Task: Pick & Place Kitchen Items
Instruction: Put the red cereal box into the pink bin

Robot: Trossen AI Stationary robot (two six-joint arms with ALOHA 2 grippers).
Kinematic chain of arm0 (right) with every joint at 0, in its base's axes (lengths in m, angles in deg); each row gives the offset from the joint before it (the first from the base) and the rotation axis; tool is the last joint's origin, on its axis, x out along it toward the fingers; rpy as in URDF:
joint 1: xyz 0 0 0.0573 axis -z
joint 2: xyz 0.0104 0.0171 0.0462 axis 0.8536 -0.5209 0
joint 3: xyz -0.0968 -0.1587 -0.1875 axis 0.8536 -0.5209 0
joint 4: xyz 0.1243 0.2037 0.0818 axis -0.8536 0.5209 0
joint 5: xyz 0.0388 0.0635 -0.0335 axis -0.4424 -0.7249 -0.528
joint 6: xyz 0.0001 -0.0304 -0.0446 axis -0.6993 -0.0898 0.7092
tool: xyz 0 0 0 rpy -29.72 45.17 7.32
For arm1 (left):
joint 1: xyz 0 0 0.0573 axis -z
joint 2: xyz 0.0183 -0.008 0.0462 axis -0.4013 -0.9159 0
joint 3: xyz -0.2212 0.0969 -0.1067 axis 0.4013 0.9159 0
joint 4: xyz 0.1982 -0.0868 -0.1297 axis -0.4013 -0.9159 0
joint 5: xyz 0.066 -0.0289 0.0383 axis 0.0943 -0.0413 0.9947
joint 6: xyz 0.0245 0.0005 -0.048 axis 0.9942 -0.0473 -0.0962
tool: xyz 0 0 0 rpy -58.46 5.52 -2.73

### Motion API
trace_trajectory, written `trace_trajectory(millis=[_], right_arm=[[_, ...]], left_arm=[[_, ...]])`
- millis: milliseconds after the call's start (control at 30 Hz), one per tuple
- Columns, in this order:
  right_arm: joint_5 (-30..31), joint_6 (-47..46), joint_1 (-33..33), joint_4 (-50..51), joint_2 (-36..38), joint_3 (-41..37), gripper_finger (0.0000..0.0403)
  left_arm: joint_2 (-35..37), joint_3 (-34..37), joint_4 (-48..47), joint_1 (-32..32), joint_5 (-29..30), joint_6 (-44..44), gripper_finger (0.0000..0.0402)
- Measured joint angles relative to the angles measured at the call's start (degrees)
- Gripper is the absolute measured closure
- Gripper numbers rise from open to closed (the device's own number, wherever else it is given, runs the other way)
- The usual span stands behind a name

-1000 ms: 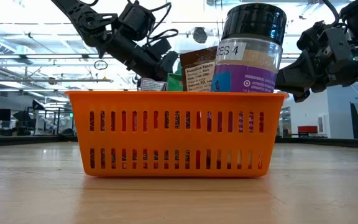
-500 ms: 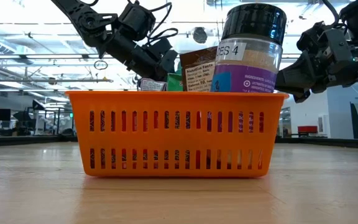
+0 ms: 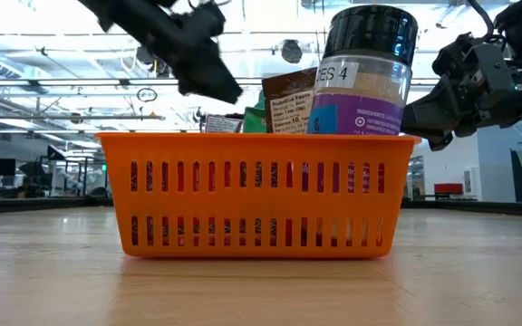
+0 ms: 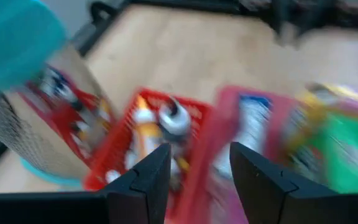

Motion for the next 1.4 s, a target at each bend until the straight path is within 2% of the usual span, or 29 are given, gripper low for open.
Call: trace_trajectory(millis=[133, 300, 567, 700, 1033, 1233, 1400], right_arm=[[0.0, -0.2, 0.0, -0.1, 0.0, 0.0, 0.0355], [0.0, -0.2, 0.0, -0.3, 0.0, 0.0, 0.0355], [0.0, -1.1, 0.0, -0.2, 0.0, 0.0, 0.0355], [0.0, -1.1, 0.0, -0.5, 0.0, 0.0, 0.0355], [0.0, -1.1, 0.0, -0.7, 0.0, 0.0, 0.0355], [0.0, -1.1, 0.0, -0.7, 0.0, 0.0, 0.0355], [0.0, -1.0, 0.0, -0.7, 0.0, 0.0, 0.0355]], left_arm=[[4.7, 0.0, -8.3, 6.5, 0.0, -1.6, 0.0236], [9.4, 0.0, -15.2, 17.4, 0.0, -3.5, 0.0236], [12.0, 0.0, -17.5, 35.0, 0.1, -10.4, 0.0236], [12.0, 0.0, -17.5, 41.8, 1.7, -17.9, 0.0236], [11.9, 0.0, -18.3, 53.8, 10.0, -36.3, 0.0236], [11.8, 0.0, -20.3, 58.8, 15.6, -47.9, 0.0236], [10.7, 0.0, -19.9, 61.9, 18.0, -57.7, 0.0236]])
